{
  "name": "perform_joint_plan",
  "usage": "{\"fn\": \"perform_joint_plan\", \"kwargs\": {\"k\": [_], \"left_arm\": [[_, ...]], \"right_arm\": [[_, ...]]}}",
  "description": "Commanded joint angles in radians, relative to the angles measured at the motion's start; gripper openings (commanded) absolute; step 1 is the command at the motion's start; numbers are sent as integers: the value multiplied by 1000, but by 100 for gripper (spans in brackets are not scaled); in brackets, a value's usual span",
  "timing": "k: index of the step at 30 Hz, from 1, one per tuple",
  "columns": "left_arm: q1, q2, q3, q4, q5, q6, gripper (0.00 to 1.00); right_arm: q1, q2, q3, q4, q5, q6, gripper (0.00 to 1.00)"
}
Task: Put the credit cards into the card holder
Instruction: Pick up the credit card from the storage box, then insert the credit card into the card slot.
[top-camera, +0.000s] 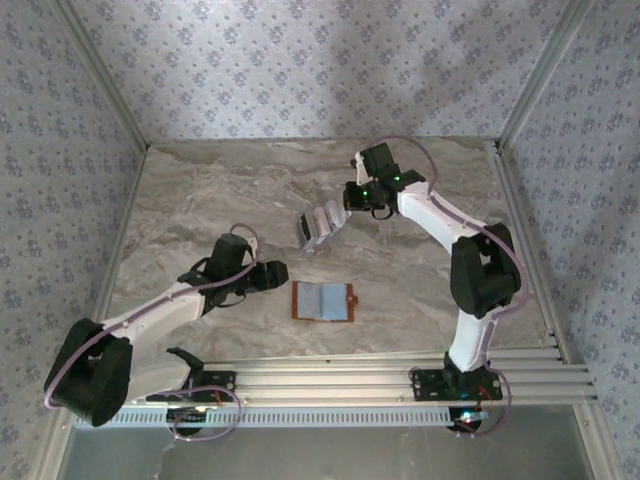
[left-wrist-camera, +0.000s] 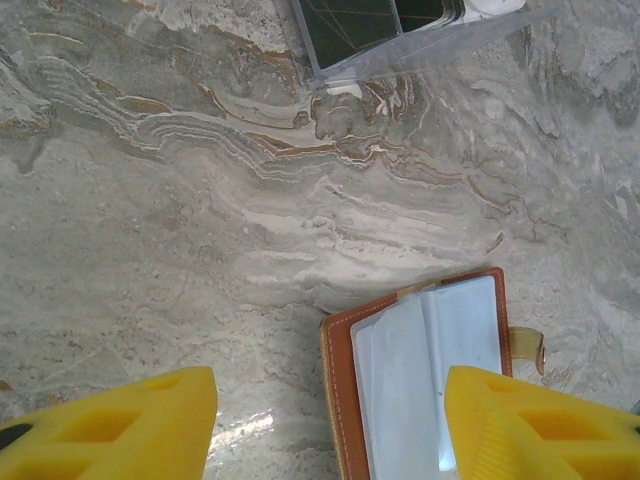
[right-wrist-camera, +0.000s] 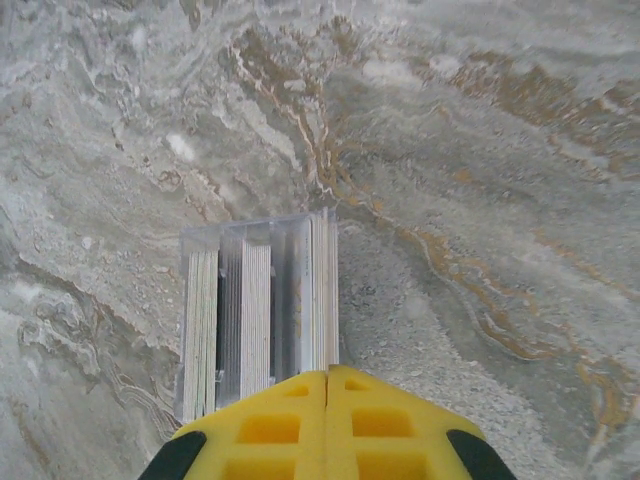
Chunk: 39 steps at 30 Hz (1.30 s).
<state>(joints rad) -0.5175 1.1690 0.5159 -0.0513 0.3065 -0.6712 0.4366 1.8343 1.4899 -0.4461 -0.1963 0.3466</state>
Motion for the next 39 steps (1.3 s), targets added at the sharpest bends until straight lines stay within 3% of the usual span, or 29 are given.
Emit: {"fn": "perform_joint_plan", "kwargs": {"k": [1, 9, 23, 39], "left_arm": [[3, 6, 8, 4, -1, 12, 64], [0, 12, 12, -18, -14, 28, 72], [-95, 67, 66, -35, -1, 77, 71], [-170, 188, 109, 19, 93, 91, 52]], "right_arm": [[4, -63, -16, -16, 55, -6, 0], [30, -209, -119, 29, 100, 25, 0], [192, -511, -477, 129, 168, 86, 0], [332, -592, -732, 268, 165, 165, 0]]}}
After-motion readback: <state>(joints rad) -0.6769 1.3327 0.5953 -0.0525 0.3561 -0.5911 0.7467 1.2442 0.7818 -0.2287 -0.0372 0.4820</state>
